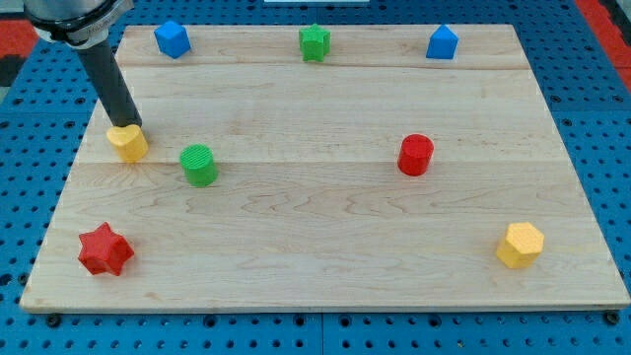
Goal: Move the red circle to the top left of the yellow hexagon
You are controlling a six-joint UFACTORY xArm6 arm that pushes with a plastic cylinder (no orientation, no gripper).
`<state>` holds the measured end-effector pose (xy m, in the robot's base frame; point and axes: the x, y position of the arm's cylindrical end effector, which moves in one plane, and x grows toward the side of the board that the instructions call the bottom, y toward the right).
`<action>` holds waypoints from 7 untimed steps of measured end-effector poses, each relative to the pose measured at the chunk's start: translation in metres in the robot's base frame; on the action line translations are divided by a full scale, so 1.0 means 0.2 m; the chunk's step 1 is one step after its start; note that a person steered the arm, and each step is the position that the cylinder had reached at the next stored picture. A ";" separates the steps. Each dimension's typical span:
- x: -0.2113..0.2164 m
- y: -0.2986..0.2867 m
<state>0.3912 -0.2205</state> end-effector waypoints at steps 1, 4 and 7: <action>0.00 0.38; 0.00 0.45; 0.07 1.60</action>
<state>0.4062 0.0997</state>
